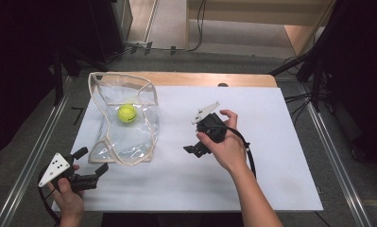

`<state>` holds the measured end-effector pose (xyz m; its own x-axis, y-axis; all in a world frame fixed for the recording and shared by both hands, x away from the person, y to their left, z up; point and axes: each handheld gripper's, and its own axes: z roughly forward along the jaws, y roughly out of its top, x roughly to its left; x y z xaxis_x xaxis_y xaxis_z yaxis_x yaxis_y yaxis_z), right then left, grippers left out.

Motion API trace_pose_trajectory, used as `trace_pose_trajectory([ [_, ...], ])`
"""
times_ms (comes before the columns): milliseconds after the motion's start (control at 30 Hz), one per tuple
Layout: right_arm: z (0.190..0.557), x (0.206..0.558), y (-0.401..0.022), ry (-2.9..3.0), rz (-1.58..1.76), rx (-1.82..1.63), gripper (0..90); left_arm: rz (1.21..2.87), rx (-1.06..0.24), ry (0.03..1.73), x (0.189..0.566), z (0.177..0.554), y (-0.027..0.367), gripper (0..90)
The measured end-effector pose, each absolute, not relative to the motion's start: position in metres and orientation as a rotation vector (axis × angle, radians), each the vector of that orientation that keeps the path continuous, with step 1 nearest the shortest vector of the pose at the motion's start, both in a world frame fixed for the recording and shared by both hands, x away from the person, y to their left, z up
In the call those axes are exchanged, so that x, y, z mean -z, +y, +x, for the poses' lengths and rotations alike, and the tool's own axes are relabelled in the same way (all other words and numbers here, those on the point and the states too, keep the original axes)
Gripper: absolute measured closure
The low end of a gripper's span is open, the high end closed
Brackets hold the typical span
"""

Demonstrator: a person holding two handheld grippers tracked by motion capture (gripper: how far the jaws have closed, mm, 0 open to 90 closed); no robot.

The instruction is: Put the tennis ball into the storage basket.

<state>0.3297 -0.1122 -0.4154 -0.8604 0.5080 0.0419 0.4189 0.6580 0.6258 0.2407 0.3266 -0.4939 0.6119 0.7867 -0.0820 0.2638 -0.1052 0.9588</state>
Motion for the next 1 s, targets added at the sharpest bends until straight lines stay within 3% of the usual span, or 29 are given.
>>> trace_pose_trajectory([
  [1000,0.306,0.447,-0.167,2.613,0.901,-1.035,0.0,1.671,-0.557,0.877,0.494,0.241,0.326,0.0],
])
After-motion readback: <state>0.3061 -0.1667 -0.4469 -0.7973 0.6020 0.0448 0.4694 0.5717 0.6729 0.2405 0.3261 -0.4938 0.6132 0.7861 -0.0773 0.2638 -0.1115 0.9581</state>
